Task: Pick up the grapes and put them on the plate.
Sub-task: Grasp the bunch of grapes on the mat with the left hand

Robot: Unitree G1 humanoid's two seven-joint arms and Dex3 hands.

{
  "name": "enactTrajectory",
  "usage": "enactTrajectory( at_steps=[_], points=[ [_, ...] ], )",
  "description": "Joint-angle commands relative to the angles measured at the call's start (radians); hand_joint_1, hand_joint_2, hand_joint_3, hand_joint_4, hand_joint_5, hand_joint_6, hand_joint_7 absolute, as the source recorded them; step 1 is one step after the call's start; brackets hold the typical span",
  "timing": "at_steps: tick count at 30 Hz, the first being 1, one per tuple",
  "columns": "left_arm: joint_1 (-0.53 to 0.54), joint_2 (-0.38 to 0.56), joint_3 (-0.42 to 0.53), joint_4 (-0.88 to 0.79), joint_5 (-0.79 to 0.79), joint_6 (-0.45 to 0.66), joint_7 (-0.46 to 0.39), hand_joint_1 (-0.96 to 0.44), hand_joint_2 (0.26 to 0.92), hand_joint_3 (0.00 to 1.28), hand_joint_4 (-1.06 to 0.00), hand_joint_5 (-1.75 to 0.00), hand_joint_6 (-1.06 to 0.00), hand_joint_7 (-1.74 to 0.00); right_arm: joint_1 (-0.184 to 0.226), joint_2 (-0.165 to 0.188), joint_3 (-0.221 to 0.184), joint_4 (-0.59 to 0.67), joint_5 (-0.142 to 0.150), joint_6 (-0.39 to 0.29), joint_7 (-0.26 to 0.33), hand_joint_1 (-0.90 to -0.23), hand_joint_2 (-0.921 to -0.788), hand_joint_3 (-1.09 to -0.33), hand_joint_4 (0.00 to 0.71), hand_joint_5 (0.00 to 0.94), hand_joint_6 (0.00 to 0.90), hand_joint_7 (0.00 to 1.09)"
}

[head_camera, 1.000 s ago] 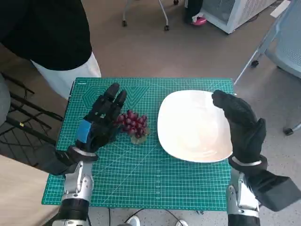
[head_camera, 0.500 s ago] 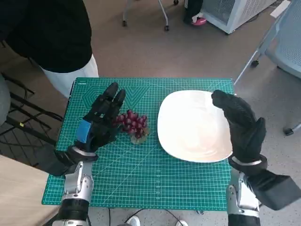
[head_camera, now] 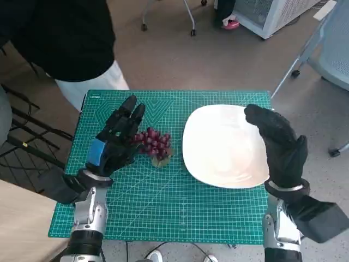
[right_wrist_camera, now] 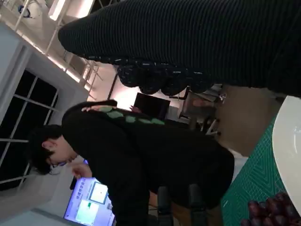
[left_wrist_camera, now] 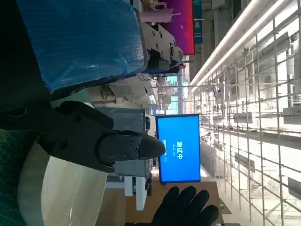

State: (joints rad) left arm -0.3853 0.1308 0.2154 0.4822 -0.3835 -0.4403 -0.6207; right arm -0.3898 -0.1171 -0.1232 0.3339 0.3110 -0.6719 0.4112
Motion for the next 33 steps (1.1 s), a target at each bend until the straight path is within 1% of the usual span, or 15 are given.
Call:
enactTrajectory(
  at_steps=[1,4,9,12,16,21,26,29,33],
  points=[
    [-0.024,0.043,-0.005,-0.013,0.053,-0.024,0.026,-0.62,0.921,0.3,-0.17,0.0,-0.29,-0.01,-0.003,-0.005,-0.003,0.006,-0.003,0.014,0.005,-0.646,-0.921,-0.738,0.321,0.0,0.121,0.21],
    [-0.036,0.077,-0.019,-0.015,0.123,-0.046,0.062,-0.63,0.921,0.26,-0.13,0.0,-0.27,0.0,-0.006,-0.005,-0.003,0.009,-0.005,0.014,0.004,-0.648,-0.921,-0.738,0.321,0.0,0.12,0.21],
    [-0.046,0.177,-0.067,-0.061,0.335,-0.074,0.155,-0.64,0.921,0.14,-0.03,0.0,-0.15,0.0,-0.01,-0.006,-0.003,0.01,-0.007,0.016,0.003,-0.648,-0.921,-0.737,0.321,0.0,0.119,0.21],
    [-0.047,0.244,-0.1,-0.122,0.477,-0.045,0.211,-0.64,0.914,0.07,-0.01,0.0,-0.09,0.0,-0.012,-0.006,-0.002,0.008,-0.009,0.017,0.002,-0.648,-0.921,-0.737,0.322,0.0,0.118,0.21],
    [-0.053,0.308,-0.14,-0.198,0.64,0.02,0.273,-0.62,0.87,0.02,0.0,0.0,-0.05,0.0,-0.014,-0.008,-0.002,0.008,-0.012,0.018,0.001,-0.648,-0.921,-0.739,0.32,0.0,0.115,0.22],
    [-0.057,0.333,-0.187,-0.272,0.787,0.131,0.339,-0.55,0.794,0.0,0.0,0.0,-0.05,-0.01,-0.015,-0.01,-0.002,0.009,-0.014,0.017,0.002,-0.647,-0.921,-0.741,0.32,0.0,0.113,0.22],
    [-0.065,0.339,-0.232,-0.308,0.855,0.236,0.35,-0.49,0.739,0.0,0.0,0.0,-0.08,-0.02,-0.018,-0.011,-0.002,0.013,-0.014,0.015,0.003,-0.647,-0.921,-0.741,0.319,0.0,0.108,0.22],
    [-0.073,0.342,-0.262,-0.312,0.883,0.285,0.344,-0.48,0.722,0.0,0.0,0.0,-0.09,-0.02,-0.019,-0.012,-0.003,0.013,-0.014,0.014,0.003,-0.647,-0.921,-0.741,0.318,0.0,0.106,0.23],
    [-0.086,0.342,-0.304,-0.312,0.915,0.349,0.332,-0.49,0.72,0.0,0.0,0.0,-0.1,-0.02,-0.02,-0.012,-0.003,0.011,-0.016,0.012,0.001,-0.647,-0.921,-0.741,0.317,0.0,0.103,0.23]
  ],
)
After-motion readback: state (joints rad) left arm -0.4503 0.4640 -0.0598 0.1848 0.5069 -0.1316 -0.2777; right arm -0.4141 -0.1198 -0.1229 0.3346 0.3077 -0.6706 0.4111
